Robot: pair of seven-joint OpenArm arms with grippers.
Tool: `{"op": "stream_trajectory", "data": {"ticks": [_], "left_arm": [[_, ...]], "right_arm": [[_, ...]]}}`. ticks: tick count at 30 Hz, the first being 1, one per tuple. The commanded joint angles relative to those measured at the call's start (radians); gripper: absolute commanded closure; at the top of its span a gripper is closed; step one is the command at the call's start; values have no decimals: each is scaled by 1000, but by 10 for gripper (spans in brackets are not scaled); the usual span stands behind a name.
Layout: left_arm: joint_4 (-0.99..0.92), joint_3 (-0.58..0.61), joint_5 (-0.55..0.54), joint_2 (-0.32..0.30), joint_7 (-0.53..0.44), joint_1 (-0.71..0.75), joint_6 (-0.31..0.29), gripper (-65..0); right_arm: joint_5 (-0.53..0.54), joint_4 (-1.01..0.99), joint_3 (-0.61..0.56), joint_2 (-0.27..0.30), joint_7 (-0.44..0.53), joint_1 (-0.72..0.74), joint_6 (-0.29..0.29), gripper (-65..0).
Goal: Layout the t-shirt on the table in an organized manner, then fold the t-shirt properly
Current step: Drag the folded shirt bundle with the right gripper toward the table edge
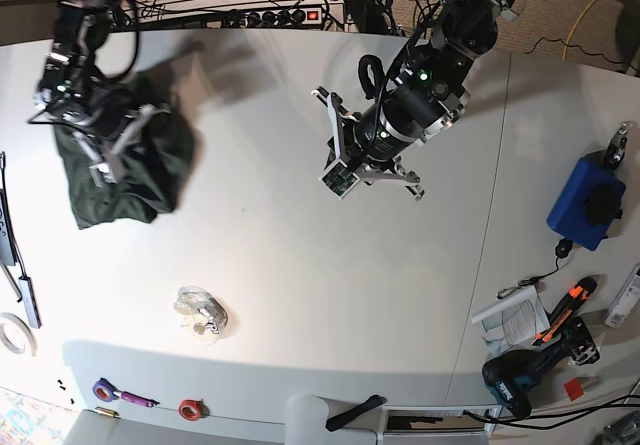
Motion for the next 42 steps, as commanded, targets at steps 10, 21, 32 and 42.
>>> {"op": "stream_trajectory", "data": {"ticks": [10,21,32,42], "left_arm": [[17,-2,0,5,-14,-13,3,0],[17,-2,-3,5,-14,-13,3,0],[17,-2,-3,5,-18,-13,3,0],[17,-2,-38,5,-16,-13,3,0]], "right_arm": [[-150,4,63,70,100,-24,-154,0],[230,4,63,42,103,16,93,0],[116,-20,63,-57,85,15,93,0],[34,-484,63,-54,182,203,56,0]]}}
